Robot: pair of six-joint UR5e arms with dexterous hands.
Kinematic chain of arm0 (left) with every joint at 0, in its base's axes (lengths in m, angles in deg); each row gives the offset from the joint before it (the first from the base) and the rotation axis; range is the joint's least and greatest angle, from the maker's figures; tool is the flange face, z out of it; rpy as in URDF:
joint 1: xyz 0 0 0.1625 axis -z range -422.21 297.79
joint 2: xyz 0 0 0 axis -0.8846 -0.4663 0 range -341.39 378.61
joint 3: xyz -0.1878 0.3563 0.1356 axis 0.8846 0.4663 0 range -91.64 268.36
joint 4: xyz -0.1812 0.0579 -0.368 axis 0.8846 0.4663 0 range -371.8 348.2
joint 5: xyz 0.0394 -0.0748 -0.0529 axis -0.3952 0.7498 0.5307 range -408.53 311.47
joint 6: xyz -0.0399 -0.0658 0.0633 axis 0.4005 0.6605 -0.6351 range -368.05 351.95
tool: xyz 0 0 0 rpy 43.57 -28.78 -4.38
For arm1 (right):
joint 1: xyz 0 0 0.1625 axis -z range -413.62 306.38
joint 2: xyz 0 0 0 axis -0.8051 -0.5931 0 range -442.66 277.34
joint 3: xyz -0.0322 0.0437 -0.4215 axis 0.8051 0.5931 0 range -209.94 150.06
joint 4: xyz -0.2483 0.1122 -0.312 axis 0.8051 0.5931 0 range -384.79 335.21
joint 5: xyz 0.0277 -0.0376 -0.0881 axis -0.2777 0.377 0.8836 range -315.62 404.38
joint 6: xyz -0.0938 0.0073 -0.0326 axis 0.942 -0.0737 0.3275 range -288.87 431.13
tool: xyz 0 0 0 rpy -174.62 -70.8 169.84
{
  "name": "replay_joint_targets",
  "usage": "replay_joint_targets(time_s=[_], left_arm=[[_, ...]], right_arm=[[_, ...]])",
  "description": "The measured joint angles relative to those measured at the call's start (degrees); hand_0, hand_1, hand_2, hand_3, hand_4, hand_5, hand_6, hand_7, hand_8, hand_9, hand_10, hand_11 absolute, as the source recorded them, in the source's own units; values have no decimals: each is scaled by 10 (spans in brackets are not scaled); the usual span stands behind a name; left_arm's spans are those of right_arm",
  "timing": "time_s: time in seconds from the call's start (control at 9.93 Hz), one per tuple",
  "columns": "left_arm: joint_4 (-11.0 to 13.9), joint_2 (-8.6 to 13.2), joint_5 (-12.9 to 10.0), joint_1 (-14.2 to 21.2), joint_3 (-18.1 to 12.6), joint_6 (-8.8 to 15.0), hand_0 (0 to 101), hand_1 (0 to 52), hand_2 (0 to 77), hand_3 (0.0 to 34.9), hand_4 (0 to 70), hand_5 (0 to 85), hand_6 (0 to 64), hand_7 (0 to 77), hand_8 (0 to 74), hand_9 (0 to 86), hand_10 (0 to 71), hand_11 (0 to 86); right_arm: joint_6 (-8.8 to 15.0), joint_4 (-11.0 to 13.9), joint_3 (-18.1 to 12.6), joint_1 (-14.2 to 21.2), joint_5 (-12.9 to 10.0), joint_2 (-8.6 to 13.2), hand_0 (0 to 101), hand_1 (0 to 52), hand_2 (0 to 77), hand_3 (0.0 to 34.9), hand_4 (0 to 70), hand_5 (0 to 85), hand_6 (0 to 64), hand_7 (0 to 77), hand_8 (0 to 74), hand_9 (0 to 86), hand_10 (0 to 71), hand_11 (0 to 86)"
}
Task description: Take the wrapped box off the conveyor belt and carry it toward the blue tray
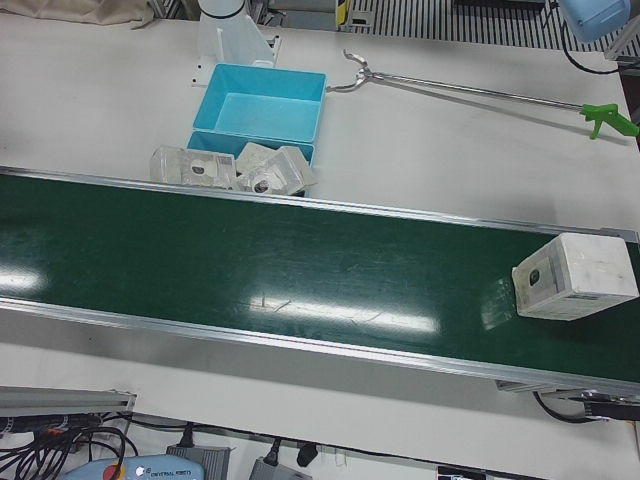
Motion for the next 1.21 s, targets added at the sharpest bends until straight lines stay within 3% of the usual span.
replay_joint_targets(time_s=[0.6, 0.71, 0.81, 1.11, 1.21], left_arm=[[0, 0, 0, 0, 0, 0, 0, 0, 5, 0, 0, 11, 5, 5, 5, 5, 5, 5], [0, 0, 0, 0, 0, 0, 0, 0, 11, 0, 0, 11, 5, 5, 5, 5, 0, 5], [0, 0, 0, 0, 0, 0, 0, 0, 5, 0, 0, 11, 0, 5, 5, 5, 0, 5], [0, 0, 0, 0, 0, 0, 0, 0, 11, 0, 0, 11, 0, 5, 5, 5, 0, 5], [0, 0, 0, 0, 0, 0, 0, 0, 5, 0, 0, 11, 5, 5, 5, 5, 5, 5]], right_arm=[[3, 6, 3, 0, 1, 1, 416, 49, 93, 0, 196, 98, 104, 218, 158, 147, 0, 11], [3, 7, 3, -4, 1, 4, 437, 87, 114, 0, 224, 115, 131, 262, 158, 153, 0, 11], [3, 7, 2, -13, 0, 8, 437, 87, 114, 0, 224, 115, 131, 262, 158, 153, 0, 11], [-15, 4, -9, -36, 1, 12, 437, 71, 120, 0, 235, 136, 175, 327, 191, 224, 44, 11], [-23, 5, -18, -36, 2, 12, 460, 87, 87, 0, 218, 136, 175, 327, 191, 235, 38, 65]])
